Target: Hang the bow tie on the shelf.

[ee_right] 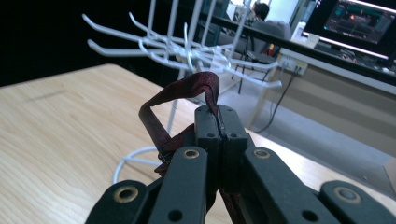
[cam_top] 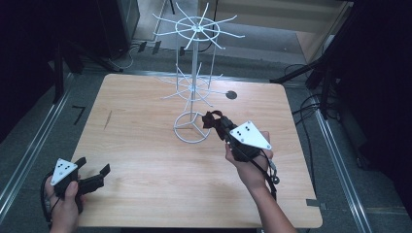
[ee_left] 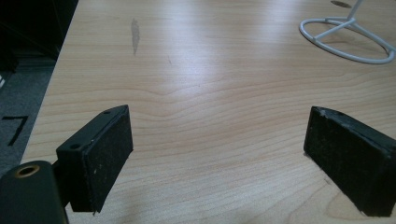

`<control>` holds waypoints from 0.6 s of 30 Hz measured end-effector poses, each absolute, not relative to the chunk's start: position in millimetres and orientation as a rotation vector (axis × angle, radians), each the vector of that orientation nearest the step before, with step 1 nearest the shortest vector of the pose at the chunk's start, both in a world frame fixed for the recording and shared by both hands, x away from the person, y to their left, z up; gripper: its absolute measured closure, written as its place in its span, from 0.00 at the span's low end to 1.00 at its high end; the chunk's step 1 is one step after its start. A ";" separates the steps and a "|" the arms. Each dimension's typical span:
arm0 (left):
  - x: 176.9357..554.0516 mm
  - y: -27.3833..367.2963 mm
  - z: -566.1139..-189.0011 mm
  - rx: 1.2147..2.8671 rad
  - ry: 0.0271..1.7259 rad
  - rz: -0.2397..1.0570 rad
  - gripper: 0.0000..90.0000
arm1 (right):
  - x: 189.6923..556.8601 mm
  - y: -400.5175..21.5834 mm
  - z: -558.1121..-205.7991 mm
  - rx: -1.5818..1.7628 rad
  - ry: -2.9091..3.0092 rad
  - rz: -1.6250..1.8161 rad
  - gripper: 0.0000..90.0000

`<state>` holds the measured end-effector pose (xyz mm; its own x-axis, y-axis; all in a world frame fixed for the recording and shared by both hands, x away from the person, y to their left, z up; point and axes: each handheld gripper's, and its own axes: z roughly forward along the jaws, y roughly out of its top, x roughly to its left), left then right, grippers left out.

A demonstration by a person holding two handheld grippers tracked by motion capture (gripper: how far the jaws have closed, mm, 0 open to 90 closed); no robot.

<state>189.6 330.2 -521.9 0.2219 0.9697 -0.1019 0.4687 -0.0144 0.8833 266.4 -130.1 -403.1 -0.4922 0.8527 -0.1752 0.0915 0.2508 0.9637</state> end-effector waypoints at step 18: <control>189.3 330.4 -521.9 1.624 1.373 0.721 0.10 | 293.1 -114.8 -390.1 0.900 1.808 1.339 1.00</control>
